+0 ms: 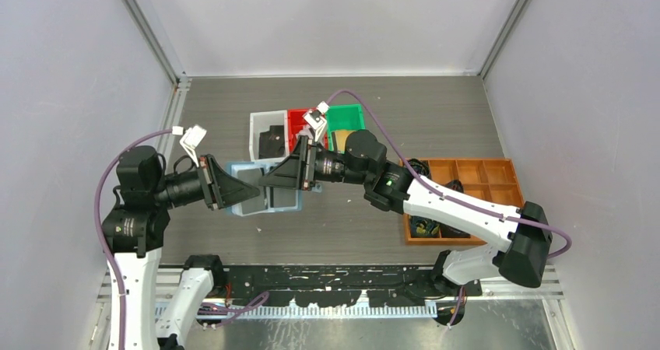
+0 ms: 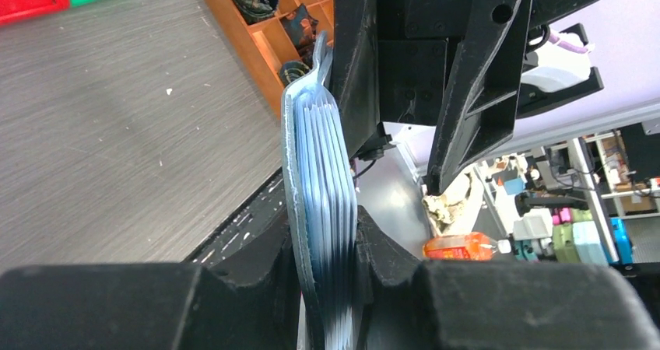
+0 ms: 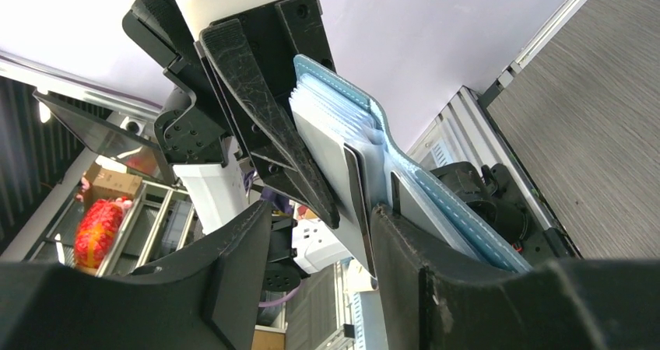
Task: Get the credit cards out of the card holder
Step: Remove the credit card from the card holder, then place the credit card in the storage box.
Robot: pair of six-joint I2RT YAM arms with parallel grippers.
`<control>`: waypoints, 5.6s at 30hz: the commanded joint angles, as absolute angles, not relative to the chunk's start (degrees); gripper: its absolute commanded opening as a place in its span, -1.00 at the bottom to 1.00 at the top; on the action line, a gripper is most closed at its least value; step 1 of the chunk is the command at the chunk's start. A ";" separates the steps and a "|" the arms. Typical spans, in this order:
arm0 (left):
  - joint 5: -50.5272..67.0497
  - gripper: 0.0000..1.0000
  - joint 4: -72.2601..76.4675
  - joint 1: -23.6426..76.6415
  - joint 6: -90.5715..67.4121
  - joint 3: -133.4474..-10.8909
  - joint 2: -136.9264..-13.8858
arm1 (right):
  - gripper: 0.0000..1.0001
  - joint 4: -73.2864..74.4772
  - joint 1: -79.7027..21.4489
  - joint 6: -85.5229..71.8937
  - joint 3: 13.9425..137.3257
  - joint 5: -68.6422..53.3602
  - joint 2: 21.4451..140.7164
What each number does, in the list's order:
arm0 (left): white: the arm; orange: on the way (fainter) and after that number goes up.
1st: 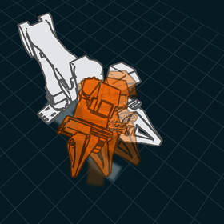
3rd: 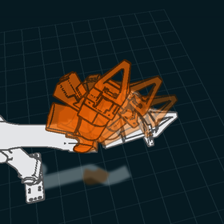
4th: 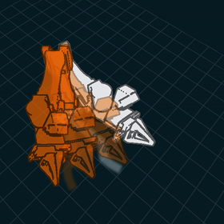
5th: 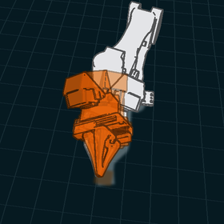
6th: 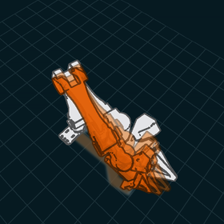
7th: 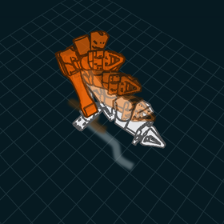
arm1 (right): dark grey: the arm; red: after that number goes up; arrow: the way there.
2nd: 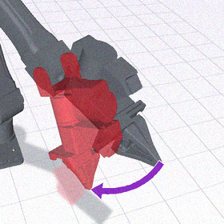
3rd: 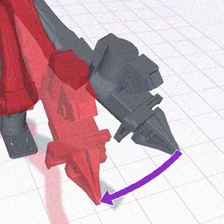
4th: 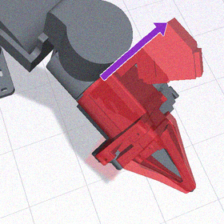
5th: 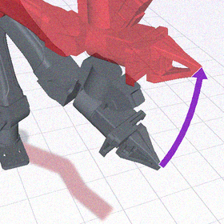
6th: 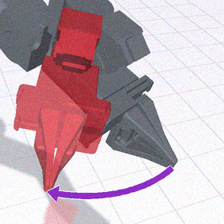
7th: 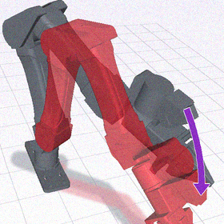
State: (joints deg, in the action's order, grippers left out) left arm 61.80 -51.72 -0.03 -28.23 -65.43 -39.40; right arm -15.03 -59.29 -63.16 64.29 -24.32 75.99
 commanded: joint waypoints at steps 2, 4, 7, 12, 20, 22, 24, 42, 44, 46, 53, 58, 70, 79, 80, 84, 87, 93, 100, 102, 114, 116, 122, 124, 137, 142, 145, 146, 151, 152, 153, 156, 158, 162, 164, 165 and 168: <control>71.01 -0.53 -42.76 0.53 -35.60 -65.65 -38.13 | 0.11 -16.47 -59.76 -62.86 63.42 -22.86 77.78; 70.57 -0.54 -42.52 0.53 -36.28 -65.65 -38.06 | 0.11 -17.78 -59.69 -63.64 62.85 -22.72 78.29; 69.36 -0.47 -40.84 0.53 -37.47 -64.86 -37.57 | 0.07 -20.81 -59.77 -65.32 62.56 -22.85 79.55; 67.60 -0.11 -38.85 0.53 -39.11 -63.31 -37.72 | -0.09 -21.59 -59.63 -67.36 63.79 -21.99 82.22; 66.27 -0.74 -43.04 0.53 -34.91 -64.77 -38.56 | -0.27 -30.77 -58.53 -74.94 59.47 -21.43 83.18; 65.14 -0.86 -42.37 0.53 -34.53 -64.32 -37.54 | -0.27 -32.14 -58.49 -75.57 58.68 -22.12 82.47; 64.15 -0.88 -41.91 0.51 -34.28 -64.17 -36.98 | -0.25 -33.59 -58.51 -75.96 57.85 -23.07 81.79; 70.05 -1.00 -35.77 0.53 -40.34 -64.25 -37.08 | -0.43 -53.18 -58.53 -82.52 48.33 -31.45 78.18; 70.22 -1.00 -35.57 0.53 -40.63 -64.33 -36.94 | -0.53 -53.89 -58.52 -82.60 47.95 -31.30 77.52; 70.14 -1.00 -35.53 0.53 -40.61 -64.47 -37.03 | -0.62 -55.31 -58.49 -83.06 47.50 -31.21 76.94; 69.41 -1.00 -35.97 0.53 -40.32 -64.34 -37.23 | -0.87 -55.66 -58.49 -82.40 45.94 -30.74 73.92; 69.26 -0.97 -36.16 0.53 -41.13 -64.34 -37.01 | -0.90 -55.13 -58.30 -80.08 43.42 -28.26 70.62; 69.81 -0.98 -32.20 0.50 -44.84 -63.02 -36.74 | -0.96 -50.88 -58.05 -76.42 43.40 -26.04 67.45; 69.29 -1.00 -31.53 0.53 -44.19 -62.62 -36.47 | -0.11 -53.47 -59.49 -78.80 47.22 -28.88 71.26; 69.28 -1.00 -31.66 0.53 -43.88 -62.66 -36.57 | -0.11 -54.28 -59.48 -79.11 47.21 -29.03 71.53; 69.28 -1.00 -33.36 0.52 -42.71 -62.93 -36.68 | -0.38 -54.67 -59.42 -79.28 46.95 -28.72 71.51; 69.28 -1.00 -33.88 0.52 -42.20 -62.86 -36.31 | -0.50 -54.10 -59.41 -78.58 46.89 -28.20 70.87; 69.38 -1.00 -35.20 0.52 -41.06 -63.17 -35.95 | -0.72 -53.22 -58.62 -78.24 47.81 -28.47 70.45; 69.19 -1.00 -37.22 0.53 -38.96 -64.25 -36.11 | -0.98 -50.75 -51.45 -79.38 45.28 -30.94 64.57; 69.10 -1.00 -37.11 0.53 -38.94 -64.16 -36.21 | -0.99 -47.61 -49.68 -78.33 45.31 -31.80 62.43; 68.32 -1.00 -40.51 0.52 -35.18 -65.37 -35.86 | -0.99 -26.68 -34.53 -70.39 49.71 -35.68 55.09; 68.33 -1.00 -41.44 0.51 -34.32 -65.75 -35.42 | -0.99 -23.97 -33.28 -67.93 52.17 -36.15 56.35; 67.76 -1.00 -43.69 0.53 -33.23 -69.03 -34.27 | -0.99 -17.64 -32.94 -59.75 56.94 -33.01 64.59; 66.96 -1.00 -44.50 0.53 -32.83 -70.49 -33.99 | -0.99 -18.62 -32.94 -58.69 57.68 -32.10 70.17; 67.64 -1.00 -43.33 0.53 -30.28 -73.75 -29.11 | -0.99 -5.14 -40.20 -49.71 87.53 -14.88 109.91; 70.06 -1.00 -41.29 0.53 -31.58 -74.05 -28.62 | -0.99 -1.92 -41.27 -49.90 98.32 -8.10 120.87; 71.37 -1.00 -38.53 0.53 -33.68 -73.16 -28.20 | -0.99 -1.21 -41.34 -51.42 103.04 -6.12 125.53; 71.74 -1.00 -36.89 0.48 -34.84 -72.55 -27.87 | -0.99 -0.96 -41.39 -51.52 104.40 -5.81 126.92; 73.37 -1.00 -26.51 0.53 -40.96 -69.25 -25.92 | -0.99 2.25 -42.76 -49.08 108.85 -3.05 130.59; 73.75 -1.00 -24.03 0.53 -42.65 -68.59 -25.65 | -0.99 2.23 -42.85 -49.11 109.00 -2.96 130.88; 73.96 -1.00 -22.26 0.53 -44.15 -68.00 -25.50 | -0.98 2.15 -42.89 -49.50 108.99 -3.22 131.01; 74.03 -1.00 -21.40 0.53 -45.38 -67.85 -25.81 | -0.90 1.84 -43.21 -49.68 108.22 -3.69 130.66; 74.05 -1.00 -21.26 0.53 -45.44 -68.05 -26.12 | -0.84 1.19 -43.28 -49.83 107.50 -4.26 130.13; 73.68 -1.00 -21.27 0.53 -45.82 -68.84 -26.53 | -0.75 0.39 -43.34 -49.47 105.90 -4.77 128.58; 73.46 -1.00 -21.21 0.53 -46.04 -69.03 -26.71 | -0.68 1.28 -43.40 -48.66 106.30 -5.12 128.20; 73.33 -1.00 -21.22 0.53 -46.13 -69.02 -26.67 | -0.66 2.03 -43.40 -48.20 106.53 -5.26 128.09; 72.87 -1.00 -21.27 0.53 -46.31 -69.00 -26.56 | -0.60 3.41 -43.39 -46.68 106.25 -5.00 126.79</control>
